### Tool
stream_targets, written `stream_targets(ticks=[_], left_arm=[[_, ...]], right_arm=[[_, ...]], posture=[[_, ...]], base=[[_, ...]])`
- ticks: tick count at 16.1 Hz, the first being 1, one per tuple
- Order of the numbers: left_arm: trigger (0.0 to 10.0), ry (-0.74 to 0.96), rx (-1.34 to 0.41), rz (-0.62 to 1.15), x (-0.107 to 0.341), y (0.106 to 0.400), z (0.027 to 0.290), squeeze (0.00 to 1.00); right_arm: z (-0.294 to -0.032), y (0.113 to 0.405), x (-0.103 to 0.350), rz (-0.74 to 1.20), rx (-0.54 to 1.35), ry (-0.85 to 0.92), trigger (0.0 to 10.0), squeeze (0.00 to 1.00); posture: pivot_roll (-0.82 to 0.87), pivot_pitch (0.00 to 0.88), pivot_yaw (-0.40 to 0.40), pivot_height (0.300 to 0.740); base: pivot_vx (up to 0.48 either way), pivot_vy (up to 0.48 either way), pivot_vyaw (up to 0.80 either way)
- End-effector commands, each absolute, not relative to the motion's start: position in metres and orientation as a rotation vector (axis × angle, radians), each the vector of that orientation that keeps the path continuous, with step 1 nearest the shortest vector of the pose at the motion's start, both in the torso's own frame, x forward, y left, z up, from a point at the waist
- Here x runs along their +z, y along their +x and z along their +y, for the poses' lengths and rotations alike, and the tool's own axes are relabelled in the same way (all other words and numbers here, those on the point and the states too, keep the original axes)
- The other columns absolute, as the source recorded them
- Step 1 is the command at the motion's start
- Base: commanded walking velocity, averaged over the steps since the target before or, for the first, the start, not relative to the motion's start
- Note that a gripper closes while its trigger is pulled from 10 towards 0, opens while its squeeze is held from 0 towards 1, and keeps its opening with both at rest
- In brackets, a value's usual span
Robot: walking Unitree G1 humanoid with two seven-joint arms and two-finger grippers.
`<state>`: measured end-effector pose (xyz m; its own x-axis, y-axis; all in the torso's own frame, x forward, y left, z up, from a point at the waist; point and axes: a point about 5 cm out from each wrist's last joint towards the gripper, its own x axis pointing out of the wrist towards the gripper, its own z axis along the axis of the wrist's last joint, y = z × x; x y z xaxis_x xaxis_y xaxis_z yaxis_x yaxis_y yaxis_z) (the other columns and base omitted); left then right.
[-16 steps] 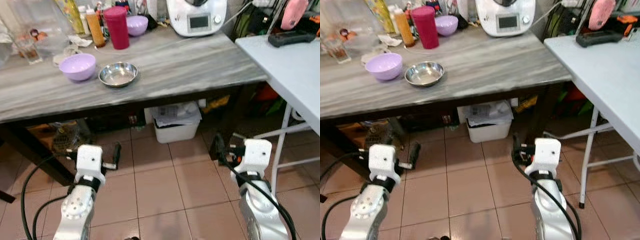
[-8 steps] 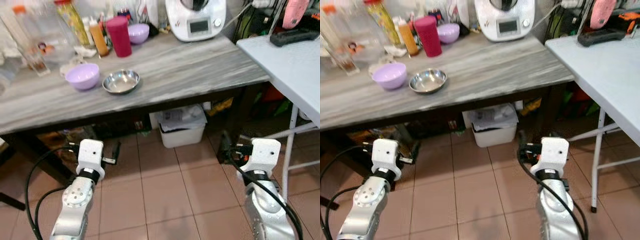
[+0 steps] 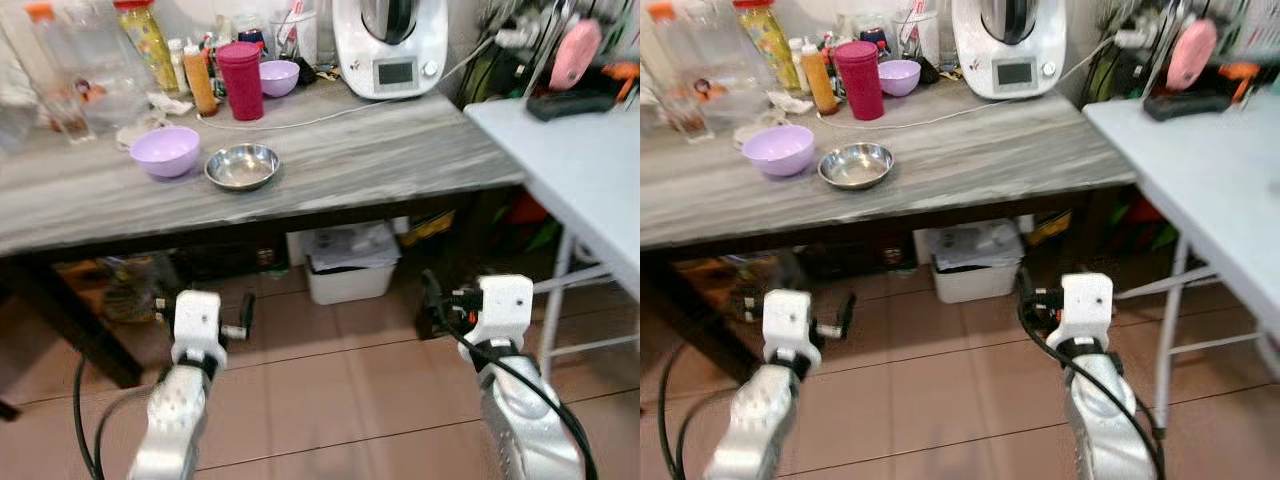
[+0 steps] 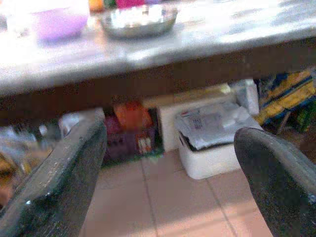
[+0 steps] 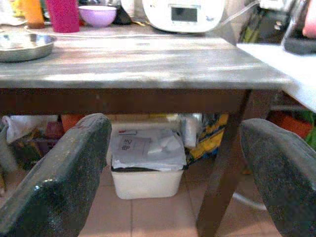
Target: Setting the table
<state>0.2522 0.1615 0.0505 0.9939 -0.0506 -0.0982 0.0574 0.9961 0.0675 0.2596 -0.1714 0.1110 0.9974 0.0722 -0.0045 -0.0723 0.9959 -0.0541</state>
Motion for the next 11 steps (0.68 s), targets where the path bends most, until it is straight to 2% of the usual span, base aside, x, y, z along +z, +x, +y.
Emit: stream_targets(ticks=[1, 3, 6, 11], left_arm=[[10.0, 0.074, -0.015, 0.072, 0.054, 0.248, 0.166, 0.0], [10.0, 0.068, 0.028, 0.087, 0.049, 0.236, 0.17, 0.0], [10.0, 0.082, 0.044, 0.089, 0.049, 0.229, 0.174, 0.0], [10.0, 0.126, -0.005, 0.063, 0.06, 0.247, 0.179, 0.0]], right_arm=[[-0.168, 0.262, 0.109, 0.024, 0.112, -0.056, 10.0, 0.0], [-0.165, 0.264, 0.109, 0.037, 0.158, -0.065, 10.0, 0.0], [-0.161, 0.267, 0.108, 0.041, 0.17, -0.063, 10.0, 0.0], [-0.158, 0.265, 0.107, 0.017, 0.124, -0.047, 10.0, 0.0]], posture=[[-0.16, 0.01, -0.046, 0.74], [-0.13, 0.028, -0.069, 0.74], [-0.11, 0.041, -0.054, 0.74], [-0.15, 0.021, 0.023, 0.74]], base=[[0.0, 0.0, 0.0], [0.0, 0.0, 0.0], [0.0, 0.0, 0.0], [0.0, 0.0, 0.0]])
